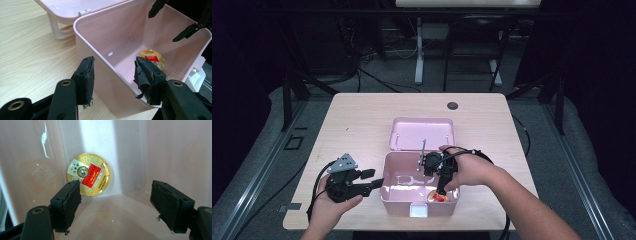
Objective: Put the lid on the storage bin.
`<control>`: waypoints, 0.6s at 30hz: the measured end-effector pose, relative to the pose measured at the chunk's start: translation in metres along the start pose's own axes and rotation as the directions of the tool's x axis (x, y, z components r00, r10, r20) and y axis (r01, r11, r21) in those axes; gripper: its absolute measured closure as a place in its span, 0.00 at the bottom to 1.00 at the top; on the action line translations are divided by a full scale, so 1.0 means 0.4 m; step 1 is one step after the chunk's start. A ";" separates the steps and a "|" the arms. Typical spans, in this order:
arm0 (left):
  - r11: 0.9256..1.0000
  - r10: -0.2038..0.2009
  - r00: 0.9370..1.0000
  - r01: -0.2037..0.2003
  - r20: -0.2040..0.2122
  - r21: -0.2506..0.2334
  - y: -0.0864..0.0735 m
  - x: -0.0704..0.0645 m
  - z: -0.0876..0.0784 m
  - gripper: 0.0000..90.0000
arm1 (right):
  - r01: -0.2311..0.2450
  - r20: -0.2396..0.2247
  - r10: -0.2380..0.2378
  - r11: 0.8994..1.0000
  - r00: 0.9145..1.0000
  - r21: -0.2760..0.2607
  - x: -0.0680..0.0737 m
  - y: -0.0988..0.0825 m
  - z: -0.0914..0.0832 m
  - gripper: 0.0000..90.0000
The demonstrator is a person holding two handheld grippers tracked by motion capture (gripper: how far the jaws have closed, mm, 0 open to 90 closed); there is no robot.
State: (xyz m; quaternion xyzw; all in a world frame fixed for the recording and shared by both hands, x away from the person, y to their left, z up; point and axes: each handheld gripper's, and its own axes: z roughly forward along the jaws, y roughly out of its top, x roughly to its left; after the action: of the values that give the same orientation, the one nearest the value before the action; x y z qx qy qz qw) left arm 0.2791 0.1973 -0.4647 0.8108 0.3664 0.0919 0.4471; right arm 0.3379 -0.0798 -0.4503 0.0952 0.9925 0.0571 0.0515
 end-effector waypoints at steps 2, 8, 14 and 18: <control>1.000 -0.001 1.000 0.001 -0.001 0.002 0.000 0.000 -0.001 0.56 | -0.008 0.001 0.008 1.000 1.000 -0.004 0.000 -0.004 -0.005 0.27; 1.000 -0.003 1.000 0.003 0.003 0.003 0.001 0.001 -0.004 0.56 | -0.018 0.008 0.018 0.999 1.000 -0.027 -0.001 -0.016 -0.022 0.28; 1.000 -0.005 1.000 0.005 0.002 -0.001 0.003 -0.002 -0.006 0.56 | -0.035 0.024 0.036 0.999 0.999 -0.030 -0.003 -0.023 -0.043 0.28; 1.000 -0.002 1.000 0.003 0.002 -0.005 0.003 -0.003 -0.007 0.56 | -0.042 0.031 0.043 0.998 0.999 -0.035 -0.008 -0.028 -0.055 0.28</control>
State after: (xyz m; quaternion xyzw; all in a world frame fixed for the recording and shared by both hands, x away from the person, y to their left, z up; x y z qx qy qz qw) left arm 0.2776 0.1979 -0.4621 0.8092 0.3668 0.0916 0.4497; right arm 0.3364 -0.0935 -0.4296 0.1165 0.9881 0.0736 0.0677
